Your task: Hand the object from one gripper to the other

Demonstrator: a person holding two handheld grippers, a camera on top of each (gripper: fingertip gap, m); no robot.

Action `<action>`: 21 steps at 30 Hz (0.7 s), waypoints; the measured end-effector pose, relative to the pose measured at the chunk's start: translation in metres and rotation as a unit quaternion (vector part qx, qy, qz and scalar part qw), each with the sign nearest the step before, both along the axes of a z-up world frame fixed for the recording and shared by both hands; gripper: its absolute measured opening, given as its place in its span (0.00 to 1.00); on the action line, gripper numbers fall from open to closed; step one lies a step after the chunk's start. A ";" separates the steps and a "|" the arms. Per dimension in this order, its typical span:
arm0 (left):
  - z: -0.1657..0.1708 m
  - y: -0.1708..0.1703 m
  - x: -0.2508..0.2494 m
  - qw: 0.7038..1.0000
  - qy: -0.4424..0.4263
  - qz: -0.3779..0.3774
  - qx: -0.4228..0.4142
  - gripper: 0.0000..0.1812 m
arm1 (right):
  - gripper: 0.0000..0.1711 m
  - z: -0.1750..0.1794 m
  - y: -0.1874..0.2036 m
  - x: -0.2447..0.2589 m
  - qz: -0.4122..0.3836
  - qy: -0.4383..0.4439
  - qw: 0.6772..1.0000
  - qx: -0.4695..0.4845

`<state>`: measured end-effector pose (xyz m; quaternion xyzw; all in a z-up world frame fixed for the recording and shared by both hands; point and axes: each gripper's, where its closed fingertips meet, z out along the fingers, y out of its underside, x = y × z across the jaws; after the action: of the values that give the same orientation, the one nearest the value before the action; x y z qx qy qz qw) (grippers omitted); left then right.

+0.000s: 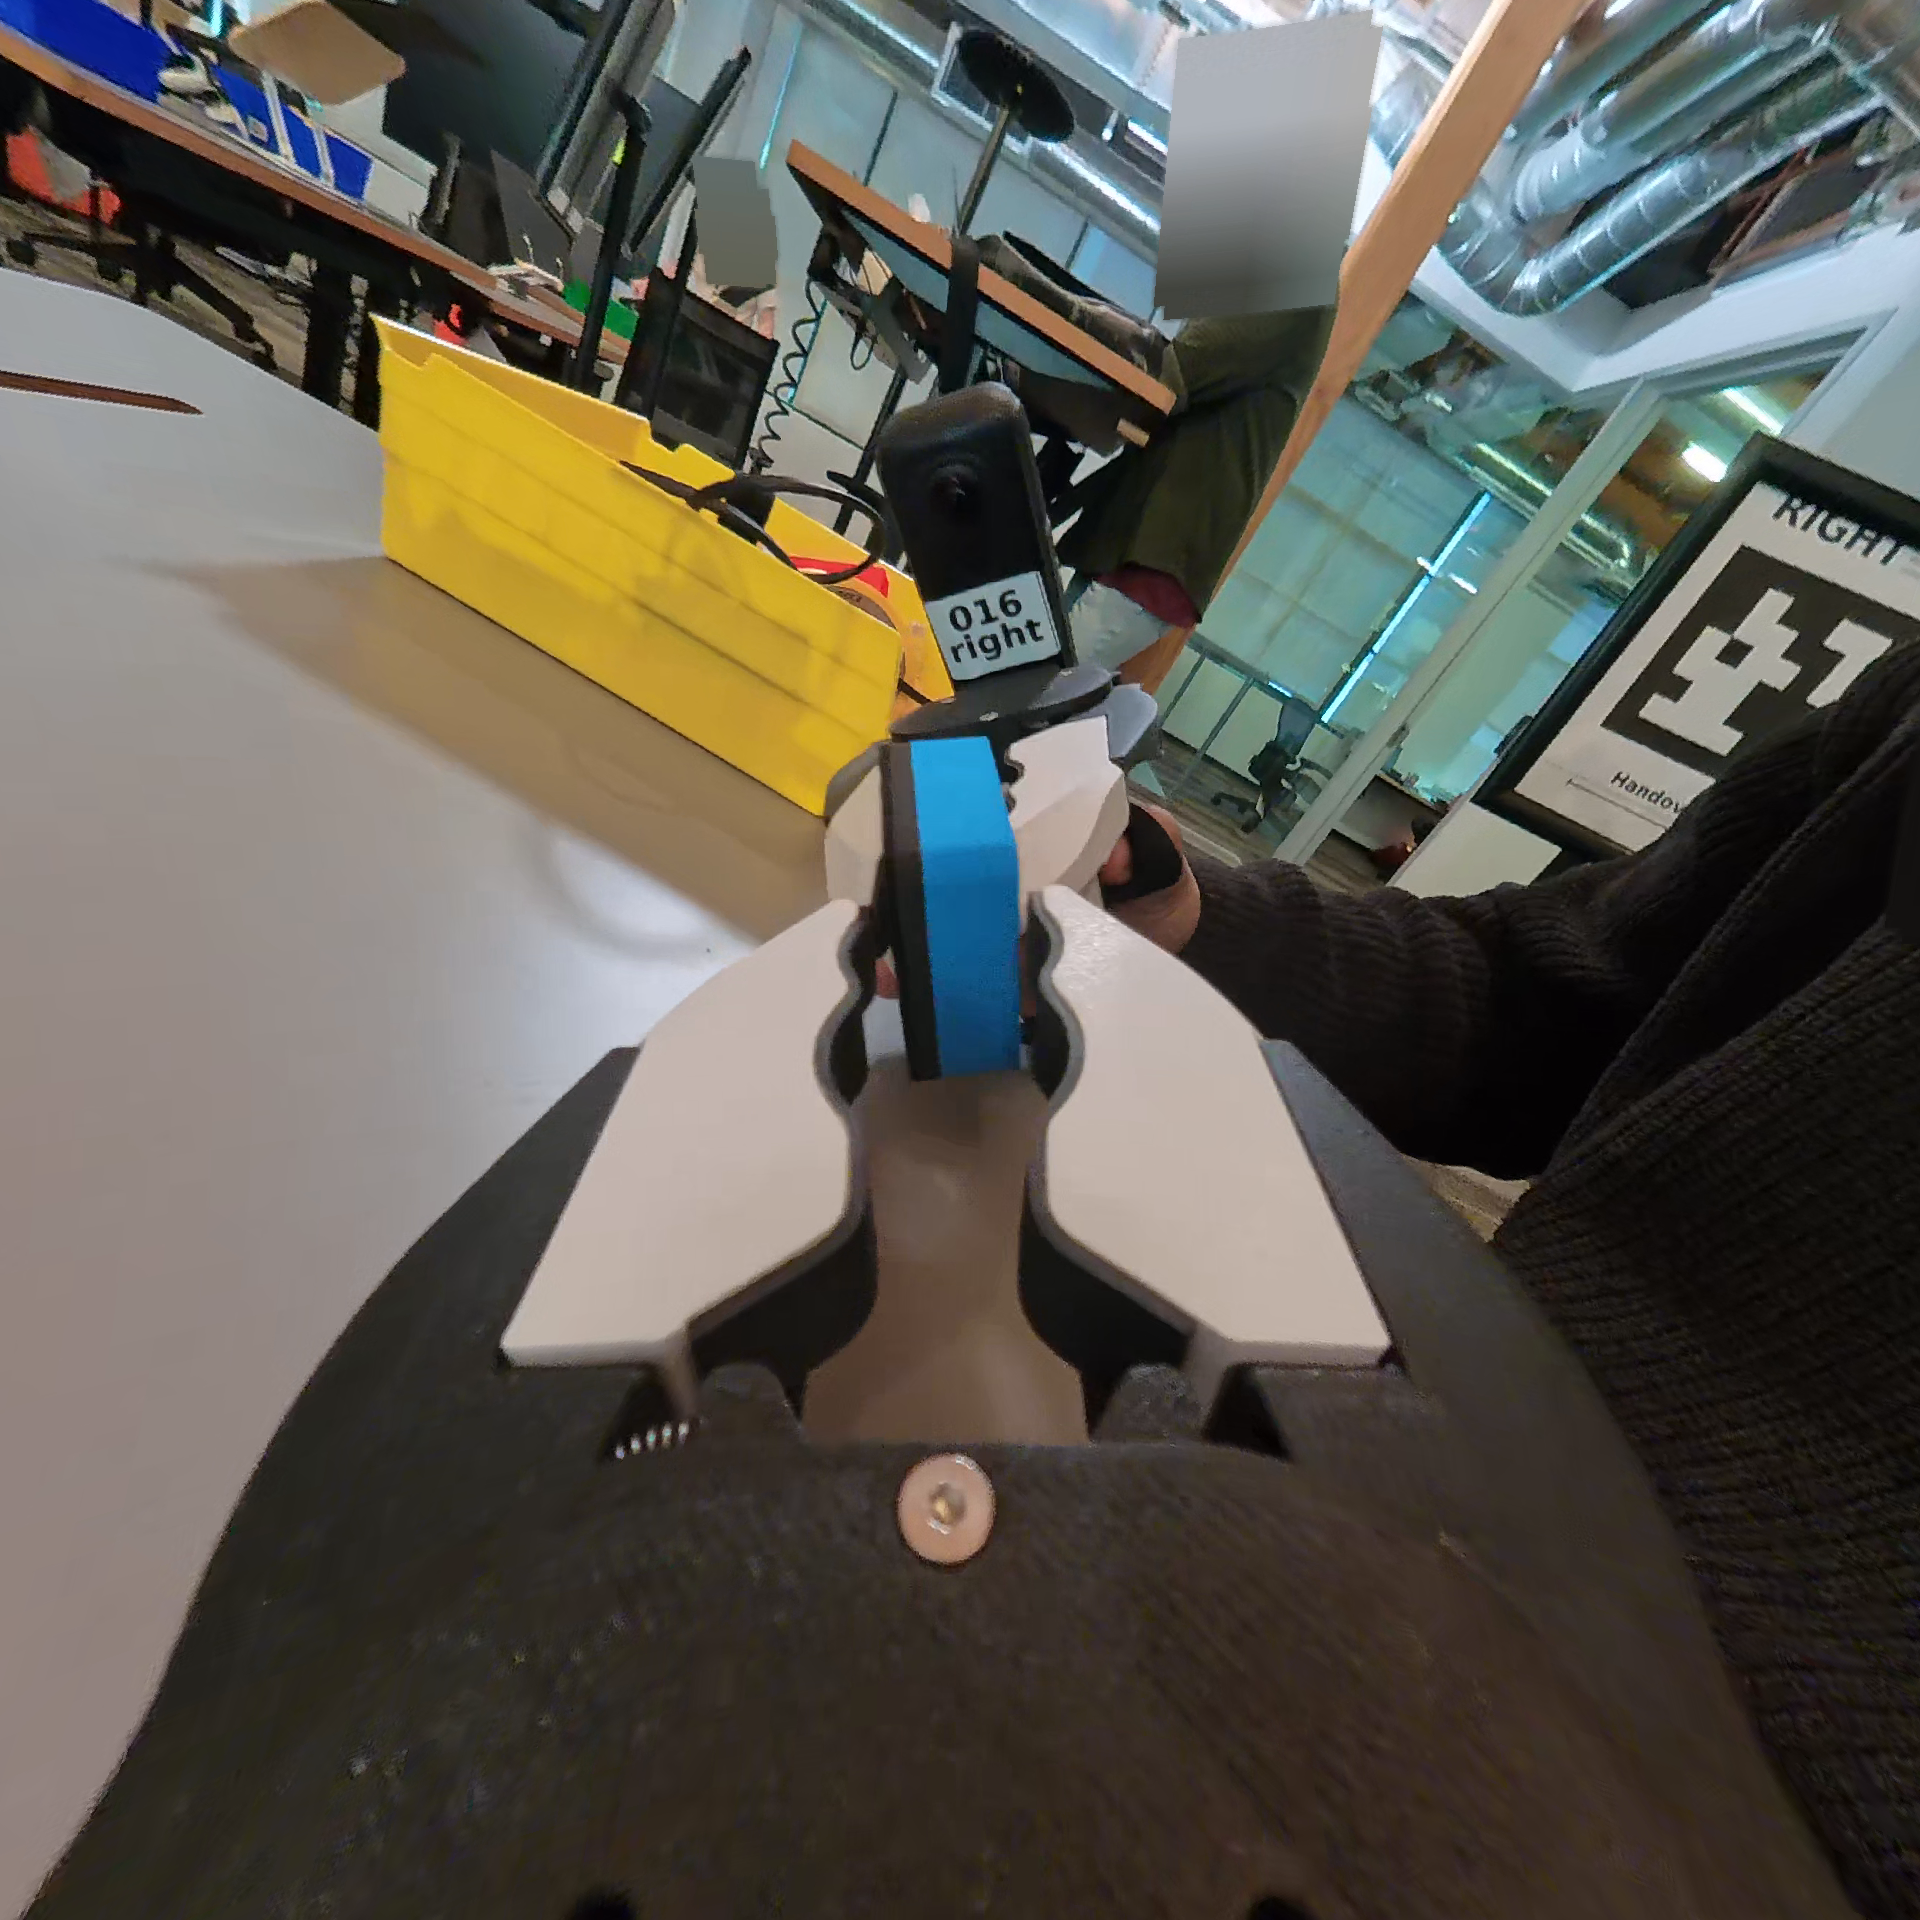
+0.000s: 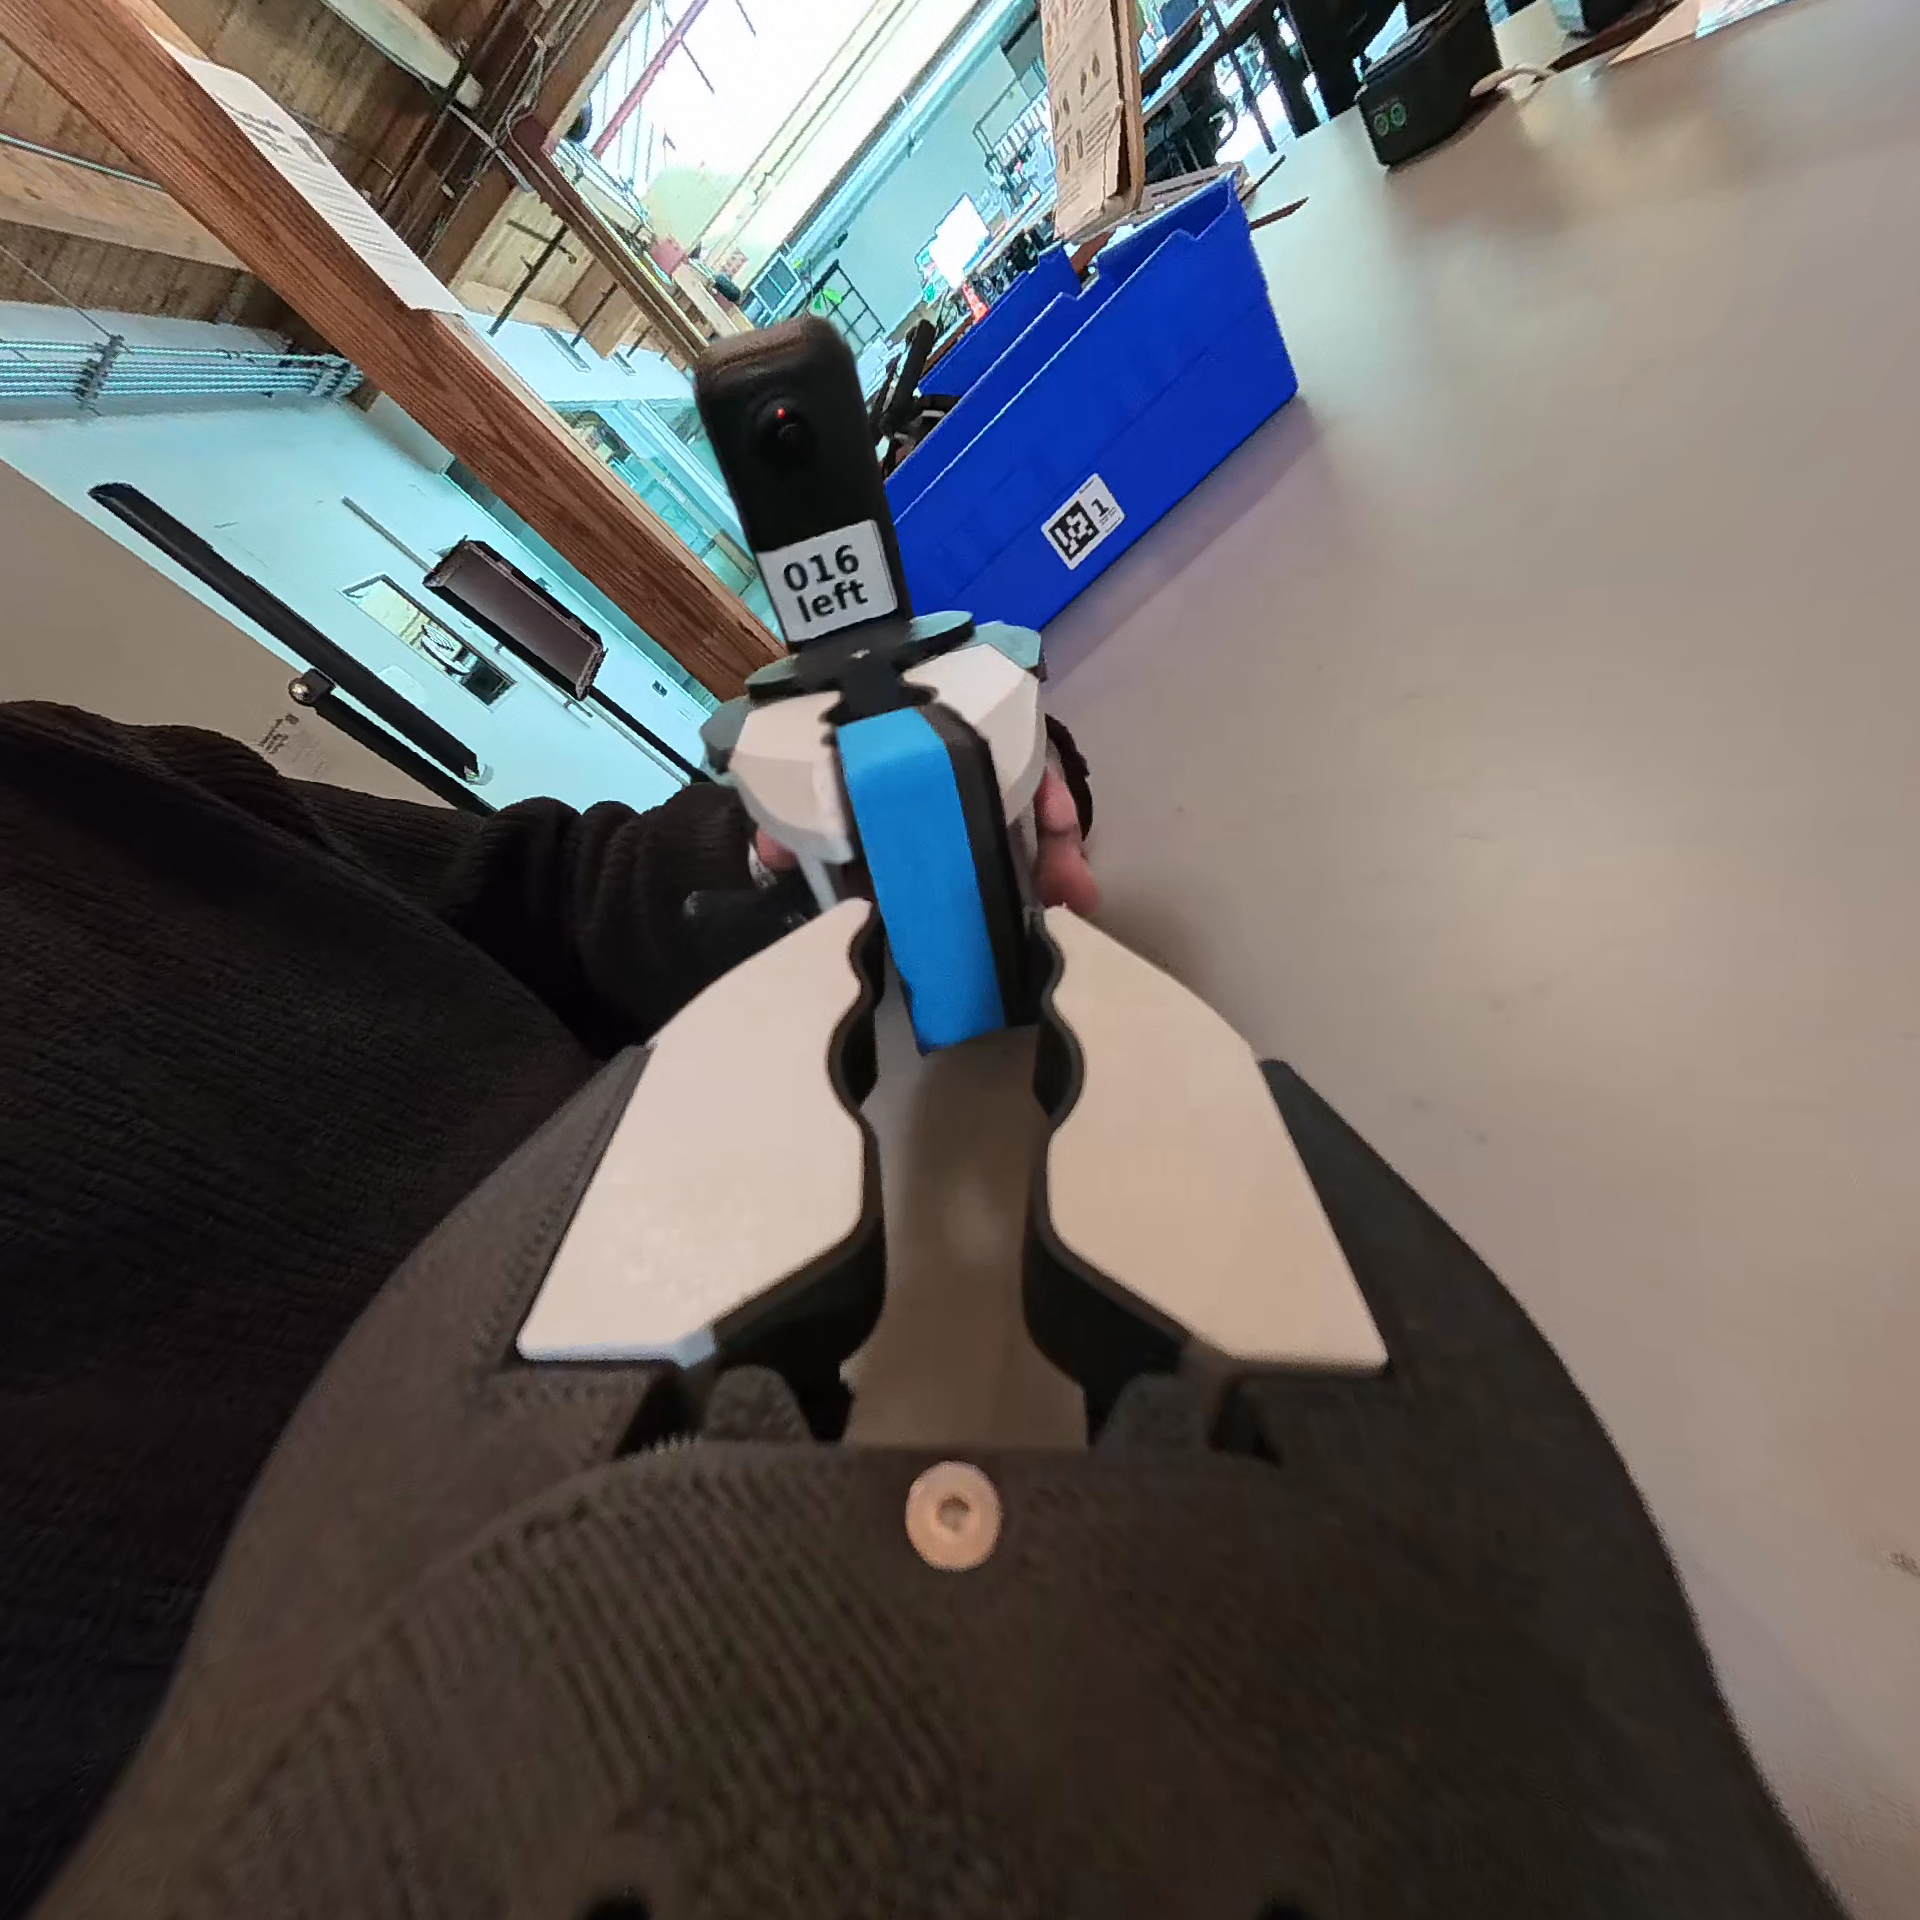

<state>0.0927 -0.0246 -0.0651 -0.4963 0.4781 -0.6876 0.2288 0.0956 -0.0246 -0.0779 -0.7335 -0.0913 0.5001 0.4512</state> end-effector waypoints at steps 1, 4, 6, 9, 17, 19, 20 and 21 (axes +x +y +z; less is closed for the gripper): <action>0.000 0.002 0.000 1.000 0.001 0.002 -0.003 0.13 | 0.15 -0.001 0.000 -0.001 0.000 -0.002 1.000 0.000; 0.000 0.003 -0.001 1.000 0.006 -0.006 -0.022 0.13 | 0.15 0.000 0.001 -0.001 -0.002 -0.002 1.000 0.005; 0.000 0.004 -0.001 0.999 0.008 -0.006 -0.032 0.12 | 0.15 0.000 0.002 0.000 -0.006 -0.002 1.000 0.011; 0.001 0.006 -0.001 0.999 0.010 -0.005 -0.040 0.12 | 0.16 0.000 0.004 0.001 -0.013 -0.012 1.000 0.024; 0.015 0.033 -0.005 0.985 -0.019 0.018 -0.173 0.12 | 0.44 0.004 0.021 0.016 -0.114 -0.141 0.973 0.143; 0.017 0.044 -0.007 0.971 -0.028 0.021 -0.236 0.12 | 0.53 0.008 0.028 0.021 -0.156 -0.208 0.946 0.194; 0.018 0.051 -0.008 0.961 -0.038 0.024 -0.273 0.12 | 0.58 0.013 0.032 0.021 -0.185 -0.246 0.924 0.227; 0.019 0.058 -0.010 0.948 -0.049 0.028 -0.312 0.12 | 0.59 0.018 0.036 0.019 -0.210 -0.283 0.900 0.258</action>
<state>0.0832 0.0338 -0.0456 -0.5219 0.2135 -0.8192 0.1047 0.1149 0.0111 -0.0594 -0.7040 -0.1851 0.1240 0.6744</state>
